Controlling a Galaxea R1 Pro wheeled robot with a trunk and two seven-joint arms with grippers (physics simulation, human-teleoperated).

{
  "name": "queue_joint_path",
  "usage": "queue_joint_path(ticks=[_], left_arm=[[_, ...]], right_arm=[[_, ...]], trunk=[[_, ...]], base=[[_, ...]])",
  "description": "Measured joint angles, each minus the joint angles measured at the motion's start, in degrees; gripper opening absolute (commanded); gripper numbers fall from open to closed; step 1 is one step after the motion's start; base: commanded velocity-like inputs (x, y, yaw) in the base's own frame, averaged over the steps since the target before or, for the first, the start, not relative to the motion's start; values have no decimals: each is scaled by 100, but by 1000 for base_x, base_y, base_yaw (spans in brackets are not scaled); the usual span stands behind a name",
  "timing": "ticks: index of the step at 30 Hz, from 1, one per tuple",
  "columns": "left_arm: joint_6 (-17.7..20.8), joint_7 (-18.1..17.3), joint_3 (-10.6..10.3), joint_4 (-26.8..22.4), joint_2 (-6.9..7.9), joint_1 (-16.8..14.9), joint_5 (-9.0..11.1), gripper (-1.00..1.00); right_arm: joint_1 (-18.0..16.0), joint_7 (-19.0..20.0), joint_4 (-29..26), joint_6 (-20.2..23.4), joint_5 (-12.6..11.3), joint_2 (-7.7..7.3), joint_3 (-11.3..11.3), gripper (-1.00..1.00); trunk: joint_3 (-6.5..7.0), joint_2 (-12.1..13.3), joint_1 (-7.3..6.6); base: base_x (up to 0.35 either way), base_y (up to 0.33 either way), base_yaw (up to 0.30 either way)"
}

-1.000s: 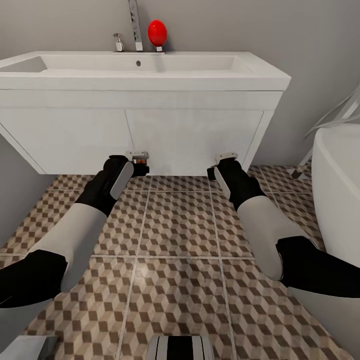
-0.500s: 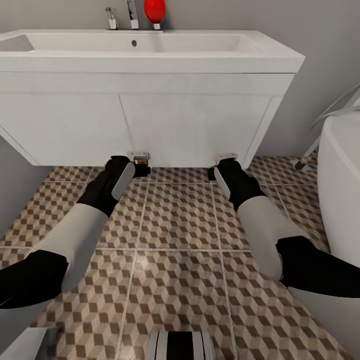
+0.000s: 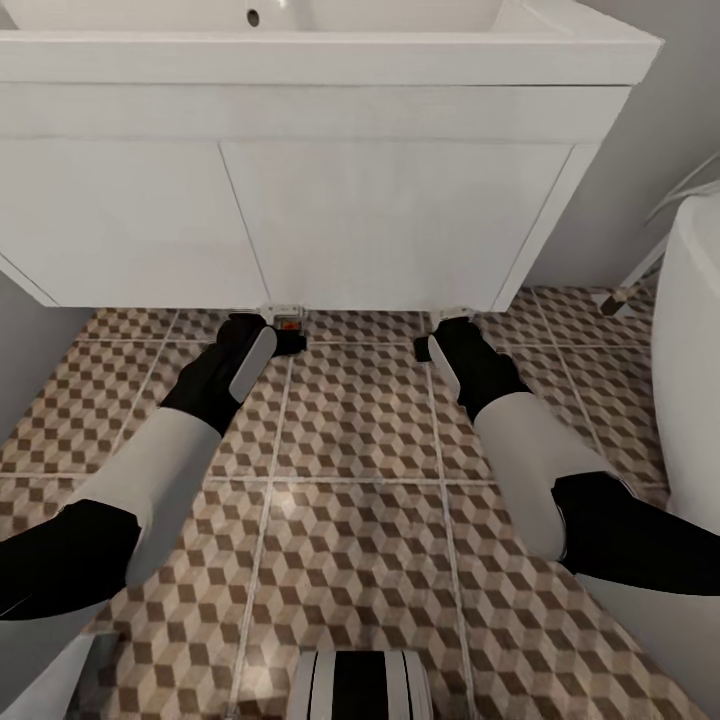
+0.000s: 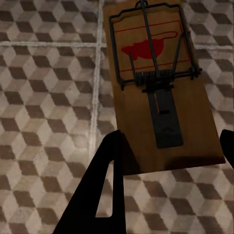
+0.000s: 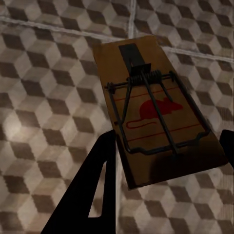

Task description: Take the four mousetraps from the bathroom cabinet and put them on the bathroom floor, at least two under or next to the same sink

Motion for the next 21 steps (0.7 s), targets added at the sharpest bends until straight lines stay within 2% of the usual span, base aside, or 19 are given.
queue_joint_path(ticks=[17,21], left_arm=[[0,0,-1,-46,-3,0,-3,-100],[-7,-6,-7,-59,-10,0,-8,-100]], right_arm=[[0,7,-35,-13,-8,0,1,-100],[0,14,-63,-162,-8,0,8,-100]], trunk=[[-533,-23,44],[-659,-28,54]], base=[[0,0,0],[0,0,0]])
